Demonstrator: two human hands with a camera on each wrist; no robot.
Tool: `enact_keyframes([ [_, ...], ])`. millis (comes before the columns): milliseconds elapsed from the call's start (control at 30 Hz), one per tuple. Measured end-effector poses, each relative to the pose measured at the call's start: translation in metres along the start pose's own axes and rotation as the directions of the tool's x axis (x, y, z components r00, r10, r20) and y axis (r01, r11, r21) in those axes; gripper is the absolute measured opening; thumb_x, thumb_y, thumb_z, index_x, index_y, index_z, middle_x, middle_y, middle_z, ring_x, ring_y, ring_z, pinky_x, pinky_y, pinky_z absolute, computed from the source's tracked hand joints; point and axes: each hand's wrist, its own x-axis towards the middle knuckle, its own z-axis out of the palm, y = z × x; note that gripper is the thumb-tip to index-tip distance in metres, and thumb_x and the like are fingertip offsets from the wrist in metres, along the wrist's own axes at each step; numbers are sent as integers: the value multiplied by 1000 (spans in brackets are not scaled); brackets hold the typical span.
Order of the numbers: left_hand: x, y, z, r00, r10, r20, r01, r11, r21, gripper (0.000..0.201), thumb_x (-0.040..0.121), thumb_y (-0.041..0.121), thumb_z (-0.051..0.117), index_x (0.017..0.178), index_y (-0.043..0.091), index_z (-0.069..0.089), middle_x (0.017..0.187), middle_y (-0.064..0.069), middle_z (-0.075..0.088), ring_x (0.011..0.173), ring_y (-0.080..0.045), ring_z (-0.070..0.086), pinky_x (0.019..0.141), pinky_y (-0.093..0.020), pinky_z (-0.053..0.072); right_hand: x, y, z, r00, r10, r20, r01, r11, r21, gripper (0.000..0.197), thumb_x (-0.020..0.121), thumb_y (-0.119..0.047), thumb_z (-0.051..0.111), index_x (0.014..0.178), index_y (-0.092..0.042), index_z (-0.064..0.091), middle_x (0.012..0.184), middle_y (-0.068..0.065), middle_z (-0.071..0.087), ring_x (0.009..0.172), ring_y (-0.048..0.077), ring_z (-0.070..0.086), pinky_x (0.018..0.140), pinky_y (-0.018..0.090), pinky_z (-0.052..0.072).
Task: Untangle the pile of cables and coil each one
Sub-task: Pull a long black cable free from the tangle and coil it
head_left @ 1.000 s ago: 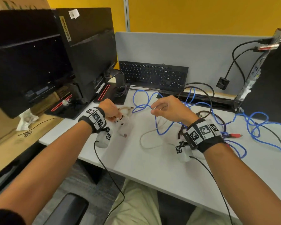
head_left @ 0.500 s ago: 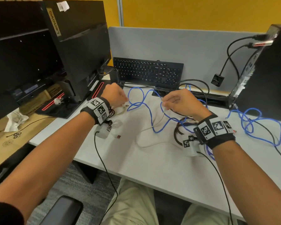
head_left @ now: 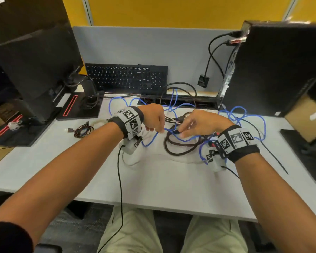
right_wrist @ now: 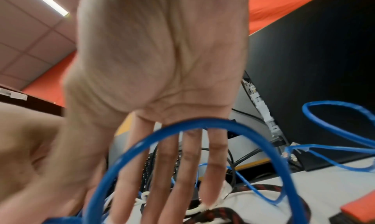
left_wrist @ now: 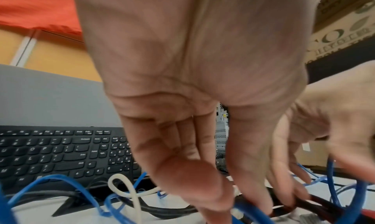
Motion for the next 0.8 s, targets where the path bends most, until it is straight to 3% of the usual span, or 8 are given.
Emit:
enact_keyframes([
  [67,7,3,0,1000,-3,-5,3,999,35,18,88,17,75,104,10,74,64,2,66,48,-8,60,53,-21,52,-6,5,0,995,9,101,-7,1000,-17,23,80,-42,83,100,-33,81,92,-20,76,87,-3,68,85,24,54],
  [167,11,1,-3,999,-21,-48,21,1000,17,17,93,14,67,106,4,72,73,-6,68,53,-14,61,55,-23,52,-16,15,-2,988,-9,156,6,1000,23,14,88,-21,78,101,-23,82,81,-9,78,72,8,73,82,32,59],
  [300,11,-2,-16,956,-29,-291,-46,968,-246,20,99,13,57,101,0,72,77,-15,63,55,-19,57,49,-23,51,-27,31,-4,975,18,-222,19,987,162,29,96,1,59,105,-16,81,80,-5,77,56,12,67,60,23,55],
  [433,9,5,-35,846,-63,-529,-181,900,-396,18,101,17,56,100,2,67,80,-20,61,53,-18,54,49,-24,50,-34,40,-14,819,24,-573,115,972,204,35,97,6,56,106,-17,81,81,-3,74,69,-5,66,66,10,49],
  [533,8,17,-43,797,-119,-592,-293,781,-552,15,101,14,56,102,2,65,76,-6,55,46,-9,54,56,-31,55,-42,49,-18,786,5,-618,81,991,111,18,93,-7,71,101,-19,81,87,-11,73,84,-7,65,77,11,46],
  [633,8,27,-47,757,-150,-635,-409,649,-642,11,101,7,54,103,0,62,79,-4,51,46,-3,51,55,-25,58,-53,59,-12,867,78,-493,-46,996,78,14,91,-8,73,100,-13,81,96,0,77,92,13,68,85,31,54],
  [733,9,32,-48,817,-119,-564,-331,704,-628,14,99,5,57,104,-6,65,76,-3,53,50,-4,53,55,-22,58,-63,60,-7,930,112,-350,-100,994,51,16,90,2,67,90,-5,81,97,11,78,95,25,71,88,38,56],
  [800,8,29,-49,896,-83,-436,-192,813,-550,18,97,8,61,105,-5,70,75,-3,56,57,-9,55,57,-25,58,-62,62,-12,899,221,-379,-224,974,37,25,87,9,59,87,-3,81,95,14,78,97,30,70,89,32,52],
])
